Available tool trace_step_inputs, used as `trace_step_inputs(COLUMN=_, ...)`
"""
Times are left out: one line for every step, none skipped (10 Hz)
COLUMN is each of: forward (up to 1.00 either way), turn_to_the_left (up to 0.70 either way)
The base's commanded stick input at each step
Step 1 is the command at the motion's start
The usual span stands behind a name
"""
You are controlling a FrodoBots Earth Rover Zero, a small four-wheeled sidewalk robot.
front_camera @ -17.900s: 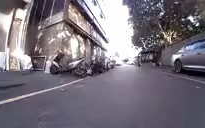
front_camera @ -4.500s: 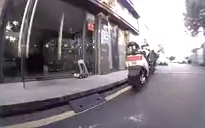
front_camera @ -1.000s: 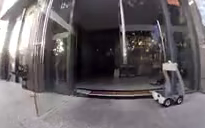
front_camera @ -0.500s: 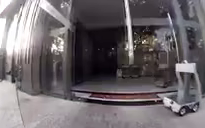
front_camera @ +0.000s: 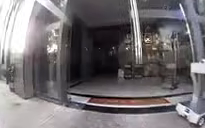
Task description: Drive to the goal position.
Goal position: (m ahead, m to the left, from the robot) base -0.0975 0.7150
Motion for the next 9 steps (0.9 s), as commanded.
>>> trace_step_inputs(forward=0.45, turn_to_the_left=0.00)
trace_step_inputs(forward=0.45, turn_to_the_left=0.00)
trace_step_inputs(forward=0.45, turn_to_the_left=0.00)
trace_step_inputs(forward=0.45, turn_to_the_left=0.00)
trace_step_inputs(forward=0.45, turn_to_the_left=0.00)
trace_step_inputs(forward=0.45, turn_to_the_left=0.00)
trace_step_inputs(forward=0.45, turn_to_the_left=0.00)
trace_step_inputs(forward=0.45, turn_to_the_left=0.00)
trace_step_inputs(forward=0.45, turn_to_the_left=-0.01)
